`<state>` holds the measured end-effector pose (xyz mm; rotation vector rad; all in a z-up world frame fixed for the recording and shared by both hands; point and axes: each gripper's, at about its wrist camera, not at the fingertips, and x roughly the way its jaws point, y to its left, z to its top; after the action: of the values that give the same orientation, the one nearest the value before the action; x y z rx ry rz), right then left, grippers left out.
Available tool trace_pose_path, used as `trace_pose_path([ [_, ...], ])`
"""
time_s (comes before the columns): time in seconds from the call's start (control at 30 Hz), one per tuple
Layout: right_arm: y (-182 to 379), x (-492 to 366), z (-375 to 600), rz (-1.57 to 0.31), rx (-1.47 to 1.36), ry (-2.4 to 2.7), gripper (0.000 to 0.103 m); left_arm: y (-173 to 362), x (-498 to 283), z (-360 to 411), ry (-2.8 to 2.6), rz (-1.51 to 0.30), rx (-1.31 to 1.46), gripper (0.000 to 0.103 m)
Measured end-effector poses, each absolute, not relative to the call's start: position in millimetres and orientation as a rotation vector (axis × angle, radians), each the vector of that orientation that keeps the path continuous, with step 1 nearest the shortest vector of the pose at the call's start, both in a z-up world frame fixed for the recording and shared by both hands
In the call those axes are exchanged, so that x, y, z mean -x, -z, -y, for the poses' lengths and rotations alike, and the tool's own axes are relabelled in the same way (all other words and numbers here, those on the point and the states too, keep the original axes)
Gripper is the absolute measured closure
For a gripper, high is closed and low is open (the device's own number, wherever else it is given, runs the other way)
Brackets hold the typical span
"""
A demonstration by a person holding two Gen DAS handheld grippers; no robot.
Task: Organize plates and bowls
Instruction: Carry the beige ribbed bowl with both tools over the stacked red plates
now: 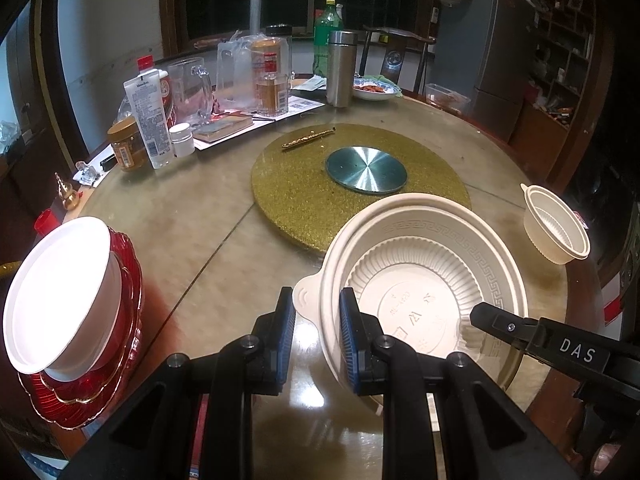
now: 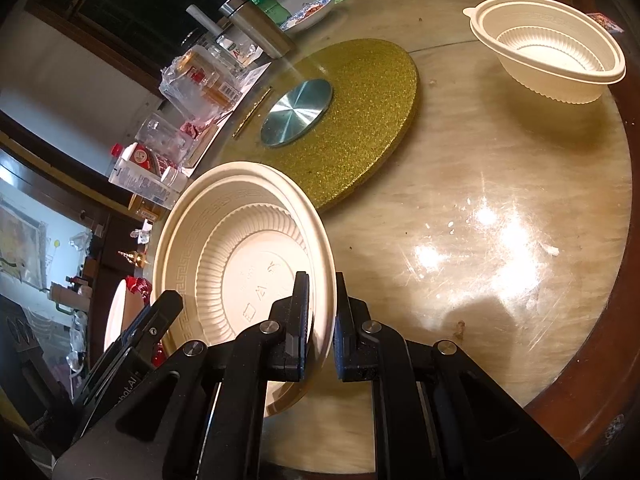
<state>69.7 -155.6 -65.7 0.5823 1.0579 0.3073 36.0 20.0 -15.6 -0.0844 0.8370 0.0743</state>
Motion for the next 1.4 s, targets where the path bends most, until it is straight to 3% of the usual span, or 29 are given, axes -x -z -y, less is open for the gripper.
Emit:
trace_pose_path([
  [0.8,56.9,-70.2,144.7,-1.053,-0.555,-0.33,0.093,7.1,-28.8,-26.3,-0.097,-0.822,0.081,0.082],
  [1.4,19.4,-78.9,81.1,-1.014,-0.47,-0.465,0.093,-26.3,-7.1,-87.0,-0.212,-0.735,0.169,0.082],
])
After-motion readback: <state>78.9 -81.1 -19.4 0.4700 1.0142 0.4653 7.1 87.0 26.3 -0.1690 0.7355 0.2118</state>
